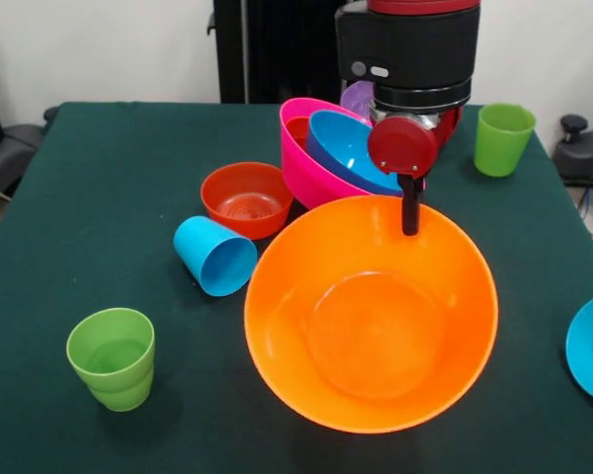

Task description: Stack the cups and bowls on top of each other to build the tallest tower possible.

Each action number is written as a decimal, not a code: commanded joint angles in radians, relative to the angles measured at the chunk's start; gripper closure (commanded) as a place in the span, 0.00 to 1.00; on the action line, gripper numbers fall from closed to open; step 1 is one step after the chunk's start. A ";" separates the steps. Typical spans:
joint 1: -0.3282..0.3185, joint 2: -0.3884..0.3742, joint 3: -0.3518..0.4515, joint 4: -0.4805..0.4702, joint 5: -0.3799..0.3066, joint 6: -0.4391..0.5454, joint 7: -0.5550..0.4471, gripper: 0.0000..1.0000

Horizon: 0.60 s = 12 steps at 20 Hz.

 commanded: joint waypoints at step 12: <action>0.104 0.027 -0.003 -0.116 -0.034 0.162 -0.155 1.00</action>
